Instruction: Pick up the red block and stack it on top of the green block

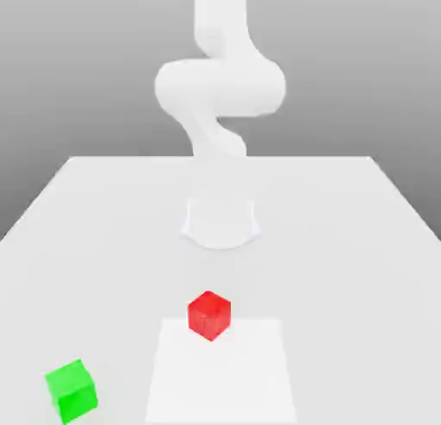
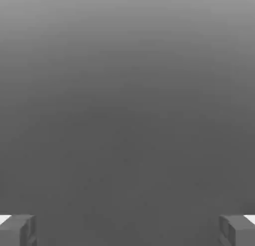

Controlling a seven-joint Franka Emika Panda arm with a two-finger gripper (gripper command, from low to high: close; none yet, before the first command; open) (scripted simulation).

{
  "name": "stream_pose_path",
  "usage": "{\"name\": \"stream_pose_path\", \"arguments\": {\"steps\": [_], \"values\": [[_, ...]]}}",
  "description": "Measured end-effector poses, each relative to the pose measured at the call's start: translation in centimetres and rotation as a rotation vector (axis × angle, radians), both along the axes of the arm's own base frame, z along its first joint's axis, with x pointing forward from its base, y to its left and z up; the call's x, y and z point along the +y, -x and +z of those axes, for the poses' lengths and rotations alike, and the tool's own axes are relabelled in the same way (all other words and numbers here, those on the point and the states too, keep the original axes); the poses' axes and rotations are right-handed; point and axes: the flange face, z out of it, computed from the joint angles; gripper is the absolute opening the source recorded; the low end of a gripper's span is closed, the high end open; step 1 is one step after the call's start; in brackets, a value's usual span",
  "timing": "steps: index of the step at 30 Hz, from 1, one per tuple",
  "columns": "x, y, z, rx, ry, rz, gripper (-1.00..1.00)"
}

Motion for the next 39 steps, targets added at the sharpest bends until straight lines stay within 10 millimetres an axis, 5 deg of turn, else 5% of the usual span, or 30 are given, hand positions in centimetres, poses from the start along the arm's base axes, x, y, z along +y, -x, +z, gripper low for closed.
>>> {"name": "stream_pose_path", "arguments": {"steps": [4,9,19,23,24,31,39], "values": [[-0.2,-3.2,-9.9,0.145,-0.06,-0.101,0.0],[-0.8,-3.8,-22.5,0.326,-0.128,-0.244,0.0],[-2.0,4.2,-46.8,0.682,-0.227,-0.576,0.0],[-1.9,4.8,-50.6,0.696,-0.231,-0.585,0.0],[-1.9,4.9,-51.3,0.697,-0.231,-0.585,-1.0],[-1.9,4.9,-51.5,0.696,-0.231,-0.585,-1.0],[-1.9,4.9,-45.9,0.696,-0.23,-0.585,-1.0]]}}
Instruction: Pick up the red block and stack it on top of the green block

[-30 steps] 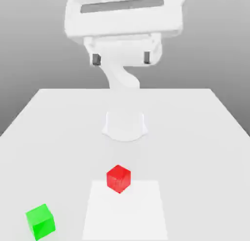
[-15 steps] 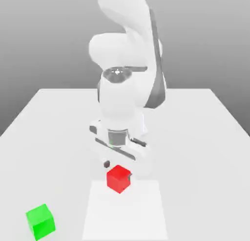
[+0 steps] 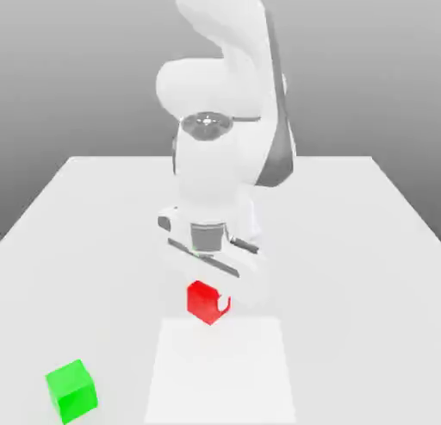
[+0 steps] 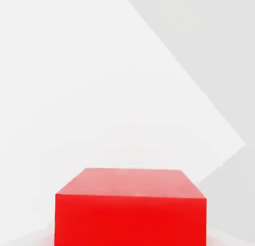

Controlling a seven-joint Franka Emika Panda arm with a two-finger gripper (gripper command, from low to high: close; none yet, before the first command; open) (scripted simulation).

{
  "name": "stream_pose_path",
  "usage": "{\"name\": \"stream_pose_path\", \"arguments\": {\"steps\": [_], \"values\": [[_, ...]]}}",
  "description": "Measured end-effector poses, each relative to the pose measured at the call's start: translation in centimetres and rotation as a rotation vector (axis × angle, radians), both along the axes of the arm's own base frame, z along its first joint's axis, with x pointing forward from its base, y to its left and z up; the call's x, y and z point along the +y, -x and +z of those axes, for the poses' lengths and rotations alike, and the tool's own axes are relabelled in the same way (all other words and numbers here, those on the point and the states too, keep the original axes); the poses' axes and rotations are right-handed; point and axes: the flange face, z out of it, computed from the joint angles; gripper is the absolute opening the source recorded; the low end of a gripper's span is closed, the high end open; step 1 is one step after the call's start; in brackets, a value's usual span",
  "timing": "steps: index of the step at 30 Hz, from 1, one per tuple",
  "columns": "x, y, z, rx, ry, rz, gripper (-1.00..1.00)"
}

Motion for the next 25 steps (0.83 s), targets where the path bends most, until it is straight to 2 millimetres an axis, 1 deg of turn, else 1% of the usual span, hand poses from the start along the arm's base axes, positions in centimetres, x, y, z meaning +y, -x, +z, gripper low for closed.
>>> {"name": "stream_pose_path", "arguments": {"steps": [2,4,10,16,17,18,21,22,25], "values": [[-0.9,-1.3,0.9,-0.001,-0.011,0.024,-1.0],[-2.3,-3.2,1.4,-0.002,-0.024,0.059,-1.0],[-9.2,-8.6,2.7,-0.008,-0.04,0.16,-1.0],[-16.8,-12.7,4.0,-0.003,-0.014,0.293,-1.0],[-17.8,-13.2,3.9,-0.002,-0.008,0.31,-1.0],[-18.3,-13.4,3.1,-0.001,-0.005,0.319,-1.0],[-18.8,-13.6,-0.7,0.001,-0.002,0.326,-1.0],[-18.8,-13.6,-1.6,0.001,-0.002,0.326,1.0],[-18.8,-13.6,-1.6,0.001,-0.002,0.326,1.0]]}}
